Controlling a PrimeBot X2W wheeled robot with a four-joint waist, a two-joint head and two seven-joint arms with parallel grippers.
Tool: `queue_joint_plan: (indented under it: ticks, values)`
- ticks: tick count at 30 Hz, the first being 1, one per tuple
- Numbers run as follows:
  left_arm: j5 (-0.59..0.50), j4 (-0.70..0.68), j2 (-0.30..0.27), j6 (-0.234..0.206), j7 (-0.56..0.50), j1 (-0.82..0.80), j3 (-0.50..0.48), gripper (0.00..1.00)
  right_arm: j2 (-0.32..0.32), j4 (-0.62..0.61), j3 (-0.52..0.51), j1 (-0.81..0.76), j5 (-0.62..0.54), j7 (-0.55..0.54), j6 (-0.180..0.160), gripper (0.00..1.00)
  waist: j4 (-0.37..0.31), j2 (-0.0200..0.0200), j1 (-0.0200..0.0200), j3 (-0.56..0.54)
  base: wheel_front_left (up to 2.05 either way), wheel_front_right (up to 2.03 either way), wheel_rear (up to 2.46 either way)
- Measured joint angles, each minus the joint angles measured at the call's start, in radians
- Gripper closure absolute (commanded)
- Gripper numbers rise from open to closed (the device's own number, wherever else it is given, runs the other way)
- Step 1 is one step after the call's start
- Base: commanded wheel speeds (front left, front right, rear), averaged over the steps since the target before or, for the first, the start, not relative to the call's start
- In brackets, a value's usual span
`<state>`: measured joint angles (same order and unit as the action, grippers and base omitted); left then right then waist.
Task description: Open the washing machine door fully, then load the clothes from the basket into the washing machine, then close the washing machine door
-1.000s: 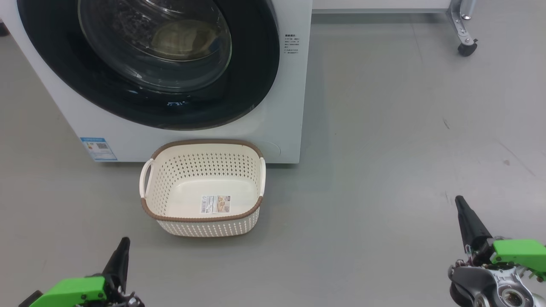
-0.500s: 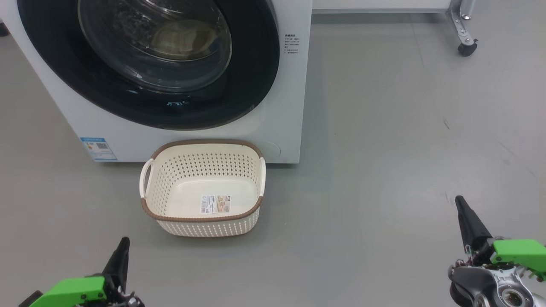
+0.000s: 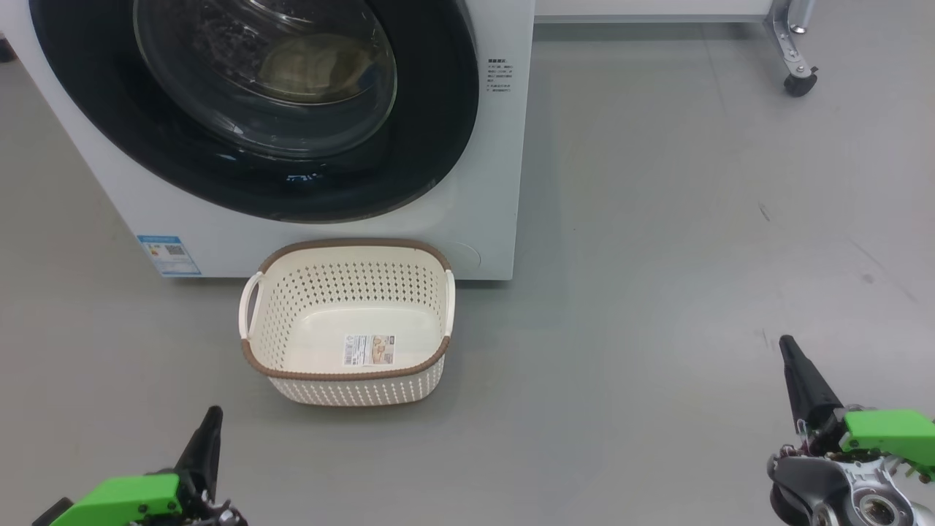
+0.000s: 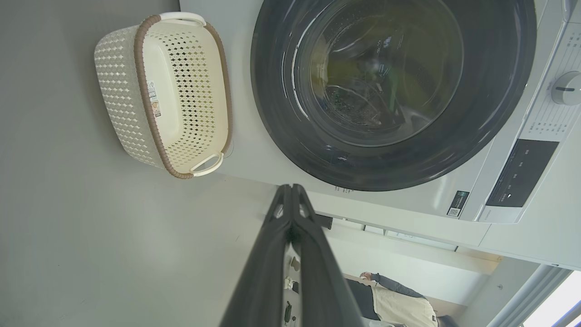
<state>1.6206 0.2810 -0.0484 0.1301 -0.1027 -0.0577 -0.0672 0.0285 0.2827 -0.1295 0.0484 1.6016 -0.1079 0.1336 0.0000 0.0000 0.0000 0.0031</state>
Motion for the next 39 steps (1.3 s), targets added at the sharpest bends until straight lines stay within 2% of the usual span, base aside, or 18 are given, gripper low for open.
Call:
queue_joint_plan:
  ticks: [39]
  values:
    - [0.000,0.000,0.003,0.000,0.000,0.000,-0.005,1.00,0.000,0.000,0.000,0.000,0.000,0.000,0.000,1.00,0.000,0.0000,0.0000,0.000,0.00,0.00,0.00]
